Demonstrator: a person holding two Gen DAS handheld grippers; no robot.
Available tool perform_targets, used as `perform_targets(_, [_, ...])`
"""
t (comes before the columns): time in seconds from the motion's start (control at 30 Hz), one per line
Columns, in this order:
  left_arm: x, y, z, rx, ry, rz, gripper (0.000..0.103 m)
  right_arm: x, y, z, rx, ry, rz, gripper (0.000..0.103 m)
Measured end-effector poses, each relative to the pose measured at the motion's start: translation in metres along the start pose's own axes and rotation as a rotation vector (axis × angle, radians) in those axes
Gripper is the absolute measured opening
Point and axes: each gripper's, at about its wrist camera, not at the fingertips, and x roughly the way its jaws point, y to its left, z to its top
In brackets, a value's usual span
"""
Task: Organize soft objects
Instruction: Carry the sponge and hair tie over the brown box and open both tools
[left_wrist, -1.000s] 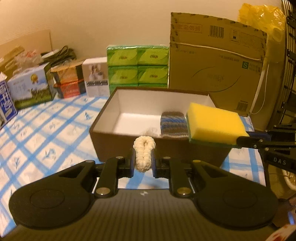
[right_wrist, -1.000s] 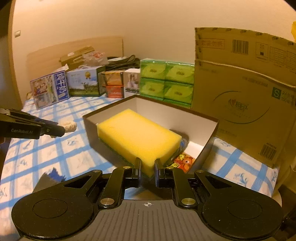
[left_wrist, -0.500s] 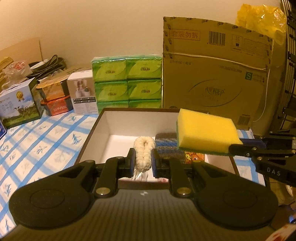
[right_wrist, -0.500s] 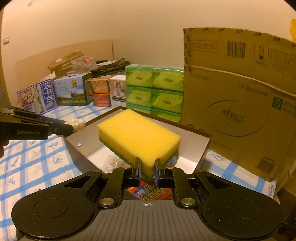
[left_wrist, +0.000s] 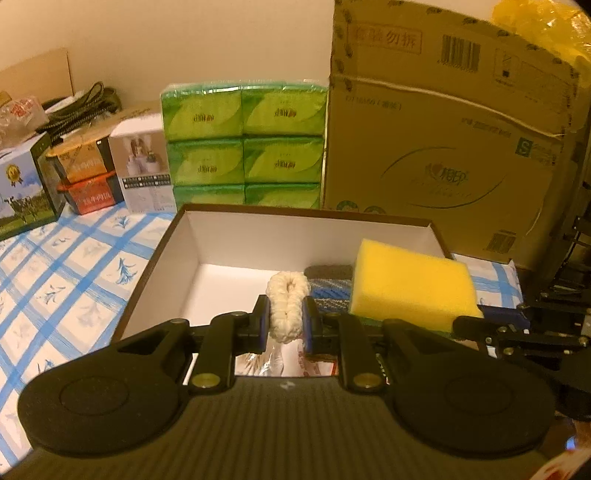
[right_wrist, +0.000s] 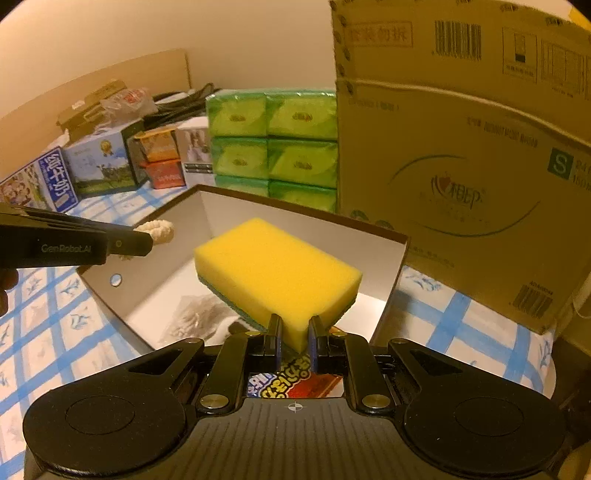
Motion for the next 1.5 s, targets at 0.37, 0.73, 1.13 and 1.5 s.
perform_targets(0.37, [0.027,0.005,-0.004,-0.010,0.079,0.021,0.031,0.010,-0.007,0.000,0.032,0.031,-0.006,0.014])
perform_targets(0.73, [0.024,0.013,-0.008,-0.011,0.095,0.020,0.031,0.013,-0.008,0.001,0.037,0.035,0.002,0.014])
perform_targets(1.13, [0.013,0.017,-0.006,-0.010,0.078,0.019,0.035,0.014,-0.011,0.006,0.060,0.027,-0.007,0.015])
perform_targets(1.5, [0.005,0.018,-0.013,-0.021,0.083,0.005,0.043,0.015,-0.021,0.002,0.116,0.023,-0.010,0.057])
